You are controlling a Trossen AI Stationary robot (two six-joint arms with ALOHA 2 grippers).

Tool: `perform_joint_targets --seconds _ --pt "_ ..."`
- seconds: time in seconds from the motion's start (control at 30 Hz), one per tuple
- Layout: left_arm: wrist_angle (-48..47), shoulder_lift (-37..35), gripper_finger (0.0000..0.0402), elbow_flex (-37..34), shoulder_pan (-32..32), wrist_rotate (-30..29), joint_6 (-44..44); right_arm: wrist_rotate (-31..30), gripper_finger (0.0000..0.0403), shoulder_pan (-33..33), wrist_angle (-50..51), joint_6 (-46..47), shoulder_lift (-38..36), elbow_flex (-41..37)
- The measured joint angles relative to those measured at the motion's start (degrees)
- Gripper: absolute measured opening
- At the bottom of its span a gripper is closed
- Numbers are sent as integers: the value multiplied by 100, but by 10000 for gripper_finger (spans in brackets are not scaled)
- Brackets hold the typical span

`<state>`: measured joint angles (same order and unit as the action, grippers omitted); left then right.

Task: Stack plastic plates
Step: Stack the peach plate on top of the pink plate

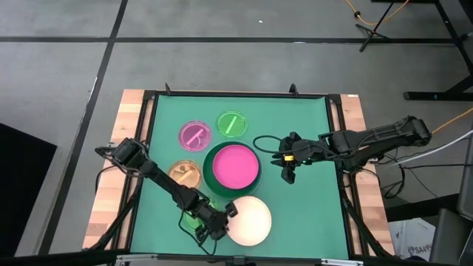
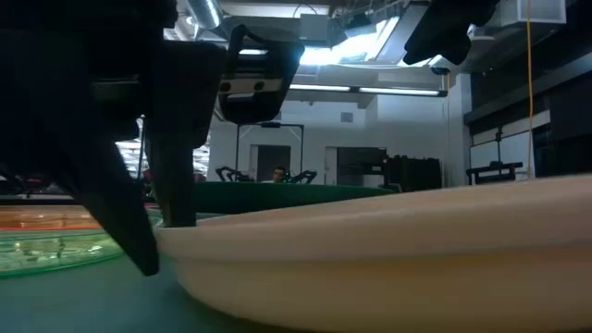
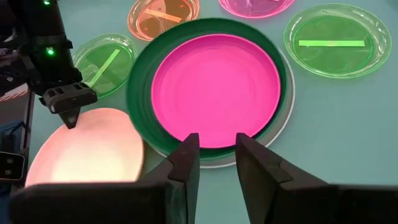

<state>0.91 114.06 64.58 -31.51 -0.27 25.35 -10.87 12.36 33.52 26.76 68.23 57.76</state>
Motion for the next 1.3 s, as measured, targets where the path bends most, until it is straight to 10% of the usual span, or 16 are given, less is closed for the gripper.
perform_joint_targets --seconds 1.3 --pt "599 -875 1 -1 148 -394 -535 -2 92 0 0 0 2 0"
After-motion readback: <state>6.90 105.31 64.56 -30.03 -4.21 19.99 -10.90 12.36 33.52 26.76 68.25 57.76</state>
